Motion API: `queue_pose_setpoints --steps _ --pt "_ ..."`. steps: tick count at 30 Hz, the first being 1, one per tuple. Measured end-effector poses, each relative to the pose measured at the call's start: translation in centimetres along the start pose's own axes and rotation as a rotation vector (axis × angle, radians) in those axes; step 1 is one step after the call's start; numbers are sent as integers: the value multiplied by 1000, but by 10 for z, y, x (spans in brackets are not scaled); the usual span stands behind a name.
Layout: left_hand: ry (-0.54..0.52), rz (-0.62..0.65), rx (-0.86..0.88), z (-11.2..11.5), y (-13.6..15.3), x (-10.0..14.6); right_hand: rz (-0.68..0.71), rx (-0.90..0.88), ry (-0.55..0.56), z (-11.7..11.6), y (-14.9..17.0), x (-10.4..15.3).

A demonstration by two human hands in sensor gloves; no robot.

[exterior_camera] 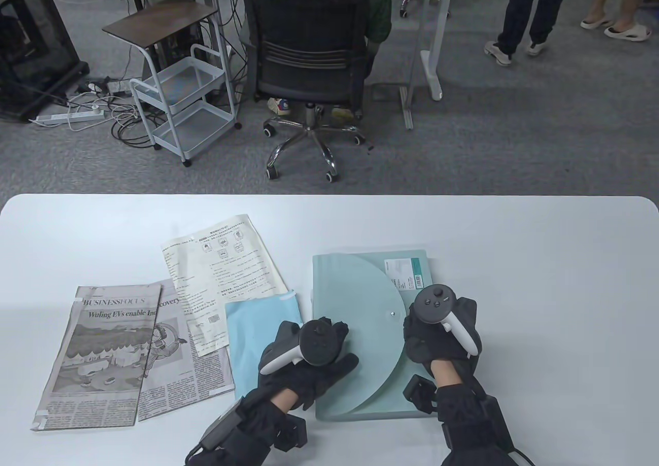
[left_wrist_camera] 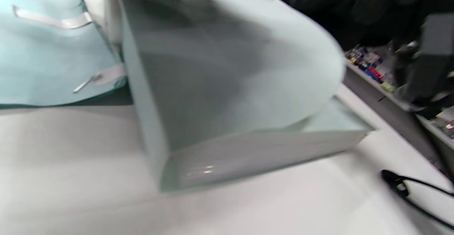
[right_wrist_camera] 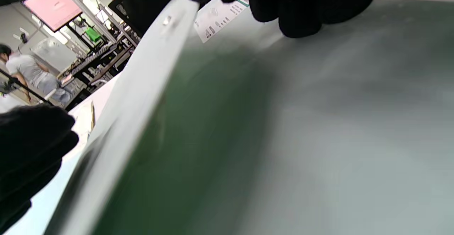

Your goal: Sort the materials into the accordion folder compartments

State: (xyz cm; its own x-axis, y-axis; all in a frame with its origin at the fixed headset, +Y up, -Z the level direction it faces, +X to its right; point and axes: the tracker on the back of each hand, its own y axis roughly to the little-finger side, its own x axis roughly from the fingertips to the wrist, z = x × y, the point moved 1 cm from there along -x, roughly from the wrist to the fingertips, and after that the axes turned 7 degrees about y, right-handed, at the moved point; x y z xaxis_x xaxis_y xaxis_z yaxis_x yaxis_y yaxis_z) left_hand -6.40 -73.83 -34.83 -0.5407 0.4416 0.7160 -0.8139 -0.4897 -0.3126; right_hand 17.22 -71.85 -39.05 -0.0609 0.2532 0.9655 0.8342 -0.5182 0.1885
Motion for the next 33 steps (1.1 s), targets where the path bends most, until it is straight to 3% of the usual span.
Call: queue_pose_setpoints --steps 3,6,13,20,23,29,33 --pt "-11 19 -6 -2 -5 3 -33 -81 22 1 6 0" --pt "-51 50 -31 -3 -17 8 -51 -102 -78 -6 13 -5" --pt "-110 127 -154 3 -57 17 -67 -80 -113 -10 15 -7" --pt "-85 48 -352 21 -87 0 -74 -51 -138 -15 17 -10" --pt "-168 -17 -407 16 -95 -1 -74 -44 -134 -15 17 -9" --pt "-150 -74 -421 -2 -99 4 -71 -8 -130 -16 15 -9" --pt "-170 -89 -469 -18 -107 22 -70 0 -130 -16 15 -9"
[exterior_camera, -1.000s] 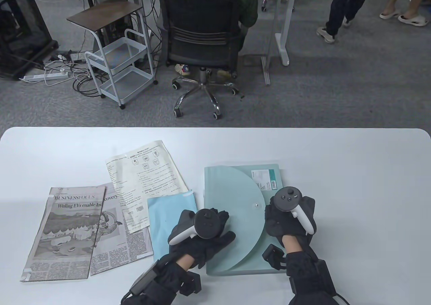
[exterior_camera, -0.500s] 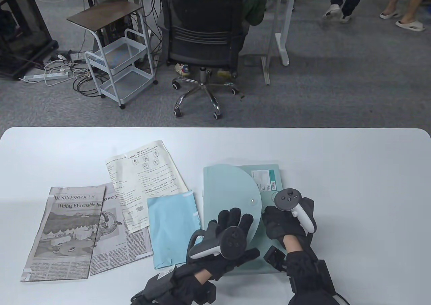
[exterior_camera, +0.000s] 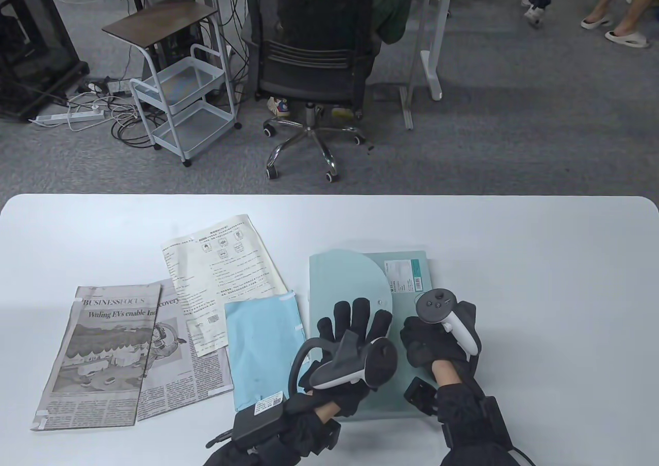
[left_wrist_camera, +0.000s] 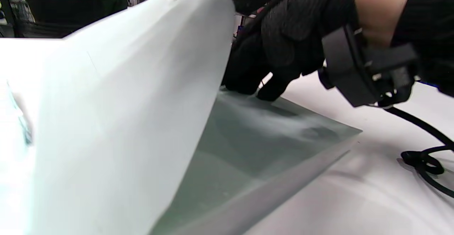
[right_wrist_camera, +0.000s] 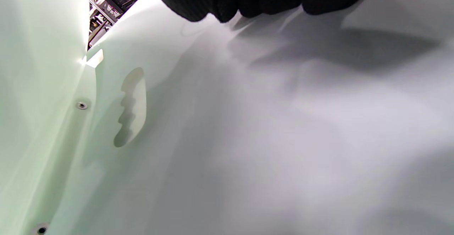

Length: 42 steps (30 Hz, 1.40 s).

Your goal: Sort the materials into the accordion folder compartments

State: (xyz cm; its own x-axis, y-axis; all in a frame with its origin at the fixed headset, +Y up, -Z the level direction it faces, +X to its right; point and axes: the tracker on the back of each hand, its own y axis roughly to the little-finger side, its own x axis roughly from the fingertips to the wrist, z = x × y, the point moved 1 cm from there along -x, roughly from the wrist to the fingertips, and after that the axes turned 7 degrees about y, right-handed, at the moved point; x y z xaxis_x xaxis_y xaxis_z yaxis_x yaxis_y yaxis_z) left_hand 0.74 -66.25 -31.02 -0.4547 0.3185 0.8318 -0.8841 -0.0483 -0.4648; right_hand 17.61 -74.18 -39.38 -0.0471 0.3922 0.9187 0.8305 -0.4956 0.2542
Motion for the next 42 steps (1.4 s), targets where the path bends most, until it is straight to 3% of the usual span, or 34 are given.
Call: queue_pose_setpoints --steps 3,6,13,23,32,42 --pt "-13 -53 -129 -14 2 14 1 0 1 0 0 0" --pt "52 -154 -242 -24 11 24 -3 -4 -2 0 0 0" --pt "181 -394 -327 -27 64 36 -3 -12 -5 0 1 0" --pt "327 -470 -121 8 123 35 -6 -6 0 0 2 0" --pt "269 -491 230 55 163 25 -8 4 13 0 2 0" --pt "212 -404 564 107 189 19 -8 -1 17 0 2 -1"
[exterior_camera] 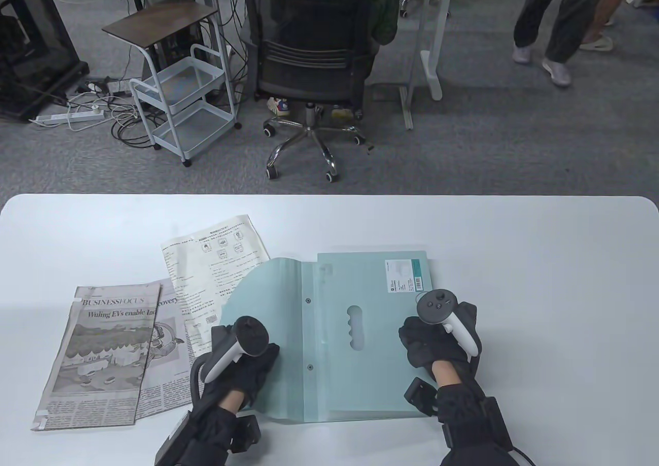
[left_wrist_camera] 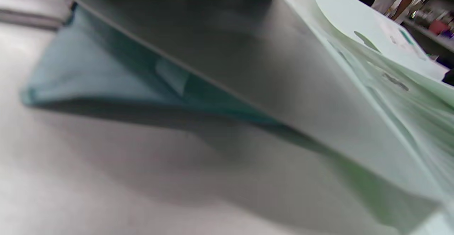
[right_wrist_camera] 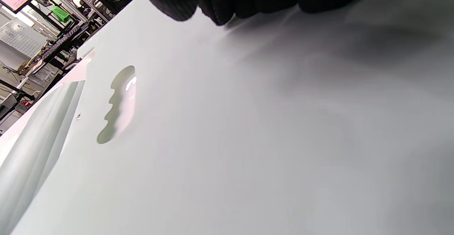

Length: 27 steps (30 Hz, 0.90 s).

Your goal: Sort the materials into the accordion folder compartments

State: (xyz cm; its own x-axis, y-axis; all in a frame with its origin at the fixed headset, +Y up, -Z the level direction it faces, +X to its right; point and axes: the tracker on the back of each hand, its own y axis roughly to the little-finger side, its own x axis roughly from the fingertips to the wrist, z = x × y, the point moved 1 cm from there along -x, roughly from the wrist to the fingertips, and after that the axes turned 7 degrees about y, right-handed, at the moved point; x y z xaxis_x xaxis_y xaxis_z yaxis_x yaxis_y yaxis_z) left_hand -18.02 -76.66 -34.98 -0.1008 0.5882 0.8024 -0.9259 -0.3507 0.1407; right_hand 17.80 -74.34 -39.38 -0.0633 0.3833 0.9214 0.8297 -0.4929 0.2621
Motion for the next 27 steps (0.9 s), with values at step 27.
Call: queue_pose_setpoints --steps 27 --pt "44 117 155 5 16 -3 199 283 -69 -39 -125 35"
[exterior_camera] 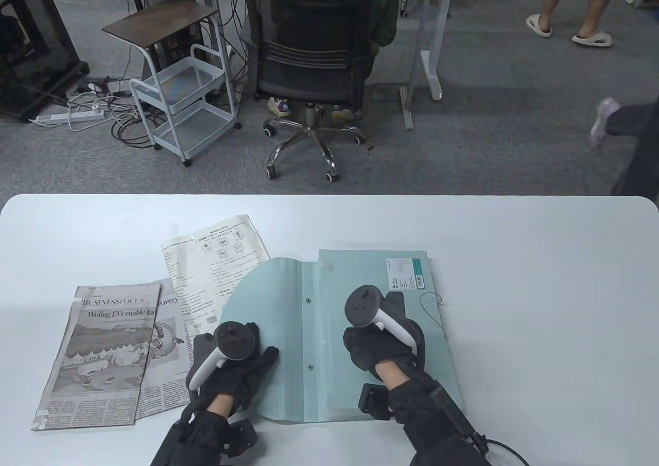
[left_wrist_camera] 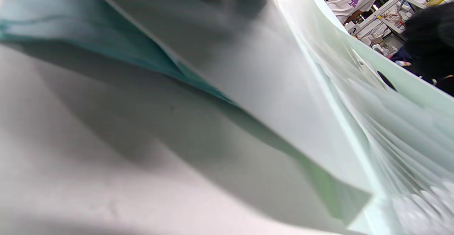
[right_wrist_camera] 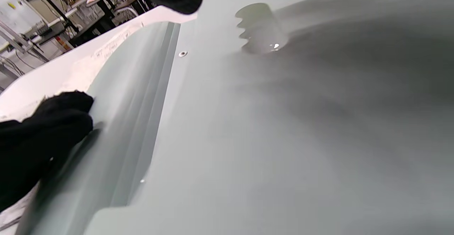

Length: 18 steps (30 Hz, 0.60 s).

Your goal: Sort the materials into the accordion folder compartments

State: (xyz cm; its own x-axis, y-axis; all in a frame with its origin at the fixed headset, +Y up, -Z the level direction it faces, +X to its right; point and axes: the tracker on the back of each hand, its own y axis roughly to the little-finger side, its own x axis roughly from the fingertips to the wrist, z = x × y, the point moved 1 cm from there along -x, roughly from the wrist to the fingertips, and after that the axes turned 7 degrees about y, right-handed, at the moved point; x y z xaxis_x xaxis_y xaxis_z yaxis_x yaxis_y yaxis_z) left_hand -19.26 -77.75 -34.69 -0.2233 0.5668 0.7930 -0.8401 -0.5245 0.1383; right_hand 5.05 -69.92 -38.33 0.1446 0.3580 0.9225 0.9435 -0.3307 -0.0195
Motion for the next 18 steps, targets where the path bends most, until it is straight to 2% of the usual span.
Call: queue_pose_setpoints --steps 4,9,14,18 --pt "8 9 27 -1 1 0 -54 75 12 -7 -20 -15" --pt "3 11 26 -2 1 -1 -145 239 23 -27 -38 -31" --pt "7 15 35 -3 1 -1 -188 363 18 -41 -42 -38" --pt "14 27 66 -5 3 -1 -201 369 11 -43 -39 -37"
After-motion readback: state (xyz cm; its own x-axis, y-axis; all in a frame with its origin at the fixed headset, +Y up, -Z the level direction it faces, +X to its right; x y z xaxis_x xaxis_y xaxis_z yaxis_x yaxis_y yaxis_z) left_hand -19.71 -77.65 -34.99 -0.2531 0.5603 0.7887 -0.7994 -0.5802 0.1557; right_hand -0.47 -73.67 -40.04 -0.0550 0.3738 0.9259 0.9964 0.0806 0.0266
